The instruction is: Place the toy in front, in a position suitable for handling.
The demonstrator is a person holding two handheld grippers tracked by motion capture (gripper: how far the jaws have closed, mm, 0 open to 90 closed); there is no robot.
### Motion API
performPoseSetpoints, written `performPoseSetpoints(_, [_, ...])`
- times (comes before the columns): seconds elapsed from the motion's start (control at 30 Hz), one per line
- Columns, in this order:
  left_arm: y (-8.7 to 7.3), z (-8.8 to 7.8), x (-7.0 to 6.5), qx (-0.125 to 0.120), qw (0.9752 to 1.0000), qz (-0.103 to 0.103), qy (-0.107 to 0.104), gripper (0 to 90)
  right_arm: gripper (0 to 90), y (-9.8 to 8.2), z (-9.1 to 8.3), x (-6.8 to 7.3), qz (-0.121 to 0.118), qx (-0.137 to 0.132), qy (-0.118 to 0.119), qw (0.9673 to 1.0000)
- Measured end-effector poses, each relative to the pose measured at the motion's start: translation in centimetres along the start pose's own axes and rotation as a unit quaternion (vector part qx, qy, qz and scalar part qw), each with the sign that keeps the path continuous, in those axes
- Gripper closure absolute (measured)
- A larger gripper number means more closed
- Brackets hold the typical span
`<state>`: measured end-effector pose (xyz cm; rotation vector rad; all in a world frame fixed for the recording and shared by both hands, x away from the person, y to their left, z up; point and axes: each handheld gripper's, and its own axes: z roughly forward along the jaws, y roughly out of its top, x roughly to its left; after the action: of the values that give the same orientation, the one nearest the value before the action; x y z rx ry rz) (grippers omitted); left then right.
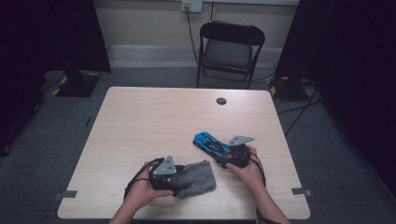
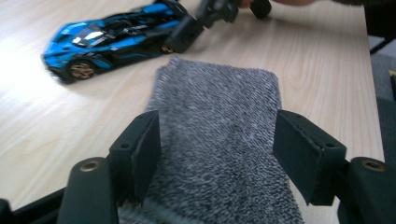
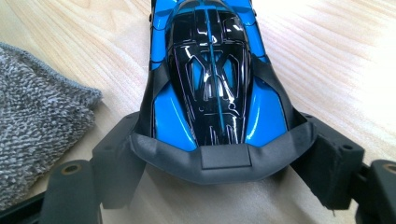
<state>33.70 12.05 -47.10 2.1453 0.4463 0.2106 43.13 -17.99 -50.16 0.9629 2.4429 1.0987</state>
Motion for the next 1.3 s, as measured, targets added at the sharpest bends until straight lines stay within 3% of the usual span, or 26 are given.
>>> performPoseSetpoints(0.17, [-0.6, 0.8, -0.3, 0.015, 0.9999, -0.001, -0.001, 33.7, 23.5, 0.0, 0.0, 0.0, 0.0, 0.0, 0.0, 1.0])
performPoseSetpoints(0.2, [-1.0, 1.2, -0.3, 0.029, 0.9996, 0.002, -0.001, 33.7, 23.5, 0.0, 0.0, 0.0, 0.0, 0.001, 0.0, 1.0])
performPoseSetpoints(0.3, [-1.3, 1.6, -0.2, 0.041, 0.9991, 0.006, -0.002, 33.8, 23.5, 0.0, 0.0, 0.0, 0.0, 0.001, 0.001, 1.0])
performPoseSetpoints(0.53, [-1.8, 2.1, -0.1, 0.037, 0.9993, -0.004, 0.002, 37.1, 23.5, 0.0, 0.0, 0.0, 0.0, 0.001, 0.001, 1.0])
performPoseSetpoints(0.93, [-1.4, 1.9, 0.0, 0.057, 0.9977, -0.018, 0.032, 60.0, 23.5, 0.0, 0.0, 0.0, -0.001, 0.0, 0.0, 1.0])
performPoseSetpoints(1.3, [-1.1, 2.0, -0.1, 0.067, 0.9966, -0.016, 0.045, 68.0, 23.5, 0.0, 0.0, 0.0, -0.002, 0.0, 0.0, 1.0])
